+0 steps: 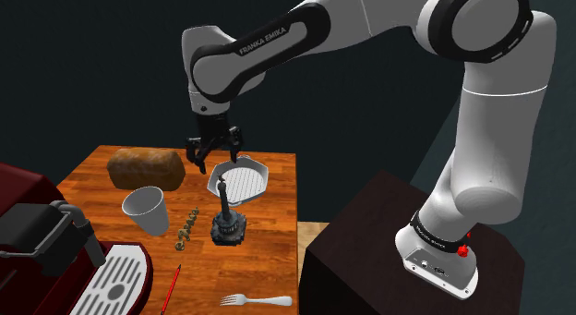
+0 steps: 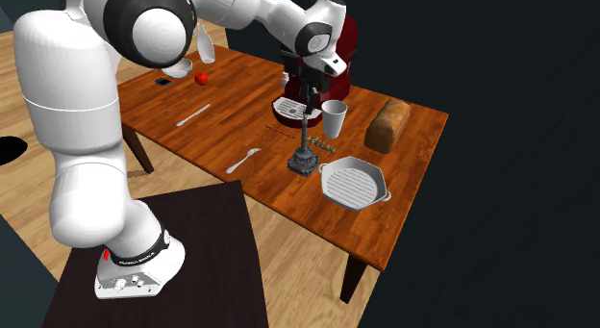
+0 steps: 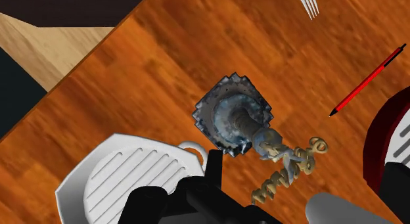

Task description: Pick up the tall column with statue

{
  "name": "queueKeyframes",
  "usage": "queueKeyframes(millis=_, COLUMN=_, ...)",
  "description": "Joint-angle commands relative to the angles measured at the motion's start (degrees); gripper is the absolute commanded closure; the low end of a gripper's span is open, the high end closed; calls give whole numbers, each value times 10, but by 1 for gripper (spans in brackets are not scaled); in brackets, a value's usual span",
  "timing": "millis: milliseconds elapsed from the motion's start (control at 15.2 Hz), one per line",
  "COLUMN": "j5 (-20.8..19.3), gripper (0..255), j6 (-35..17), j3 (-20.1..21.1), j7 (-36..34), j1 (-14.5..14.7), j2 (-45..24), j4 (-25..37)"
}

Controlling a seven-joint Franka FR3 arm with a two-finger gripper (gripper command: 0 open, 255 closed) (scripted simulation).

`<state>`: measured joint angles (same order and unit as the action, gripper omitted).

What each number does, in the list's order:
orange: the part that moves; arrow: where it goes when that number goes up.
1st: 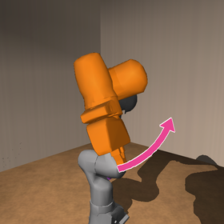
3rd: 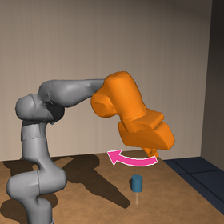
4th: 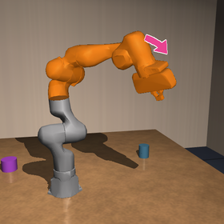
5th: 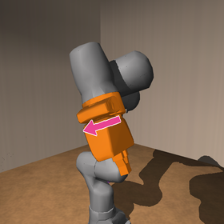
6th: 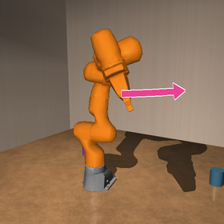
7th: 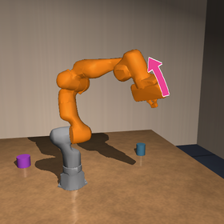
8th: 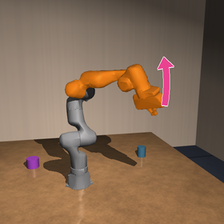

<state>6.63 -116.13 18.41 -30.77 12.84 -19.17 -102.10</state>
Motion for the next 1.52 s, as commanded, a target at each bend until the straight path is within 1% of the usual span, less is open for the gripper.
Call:
queueKeyframes(millis=0, j5=-4, gripper=0, j6=-11, j3=-1, j7=-3, j1=3, j2=-14, j4=3)
queueKeyframes(millis=330, j5=-7, gripper=0, j6=-43, j3=-3, j7=0, j1=5, j2=-31, j4=-13)
queueKeyframes(millis=462, j5=-7, gripper=0, j6=-47, j3=-3, j7=0, j1=6, j2=-33, j4=-14)
queueKeyframes(millis=528, j5=-8, gripper=255, j6=-46, j3=-3, j7=0, j1=6, j2=-35, j4=-13)
queueKeyframes(millis=1122, j5=-7, gripper=255, j6=-47, j3=-3, j7=0, j1=6, j2=-33, j4=-14)
queueKeyframes(millis=1452, j5=-4, gripper=255, j6=-14, j3=-1, j7=-3, j1=4, j2=-15, j4=1)
